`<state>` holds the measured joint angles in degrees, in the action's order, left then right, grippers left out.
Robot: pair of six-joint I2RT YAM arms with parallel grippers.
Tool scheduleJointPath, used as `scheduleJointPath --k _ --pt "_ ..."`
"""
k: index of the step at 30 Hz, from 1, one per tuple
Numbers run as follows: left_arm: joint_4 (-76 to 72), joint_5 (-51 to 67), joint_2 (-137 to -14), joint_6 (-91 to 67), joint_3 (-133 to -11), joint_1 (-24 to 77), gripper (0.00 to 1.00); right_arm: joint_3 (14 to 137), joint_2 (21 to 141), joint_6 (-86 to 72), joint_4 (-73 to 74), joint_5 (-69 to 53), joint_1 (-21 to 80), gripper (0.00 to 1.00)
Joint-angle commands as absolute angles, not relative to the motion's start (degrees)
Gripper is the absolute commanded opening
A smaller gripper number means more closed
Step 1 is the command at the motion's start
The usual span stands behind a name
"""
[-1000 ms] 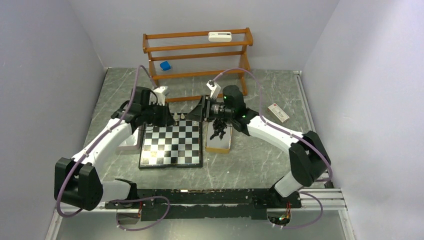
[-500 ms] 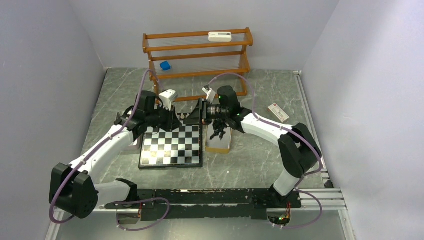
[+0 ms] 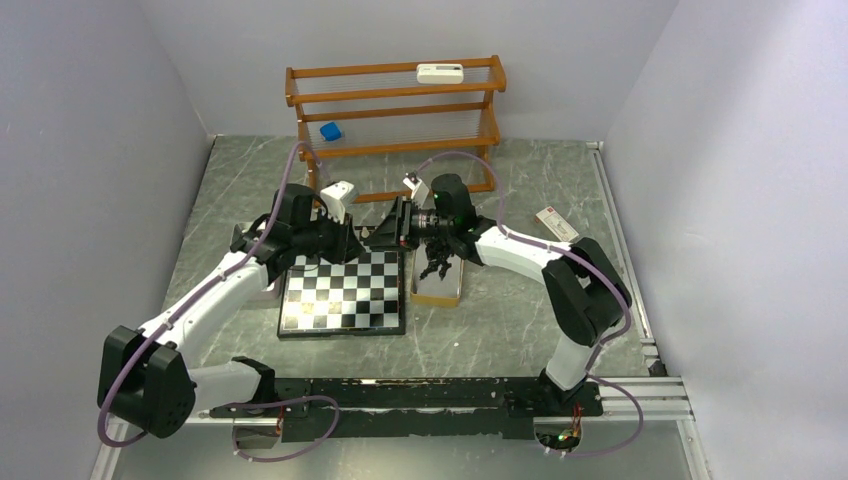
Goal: Set up the chess pieces on the board
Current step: Place the chess piece on the chessboard.
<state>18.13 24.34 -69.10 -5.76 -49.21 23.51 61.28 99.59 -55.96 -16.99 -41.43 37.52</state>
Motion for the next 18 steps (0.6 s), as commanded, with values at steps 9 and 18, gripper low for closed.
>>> scheduleJointPath --k 9,18 --pt "15.19 23.77 -66.35 -4.57 -48.45 24.58 0.1 60.48 101.28 -60.33 -21.25 -41.53 37.15 0.36" --pt "14.96 23.72 -66.91 -4.39 -48.65 24.61 0.1 62.16 102.54 -59.15 -18.35 -41.34 36.95 0.37"
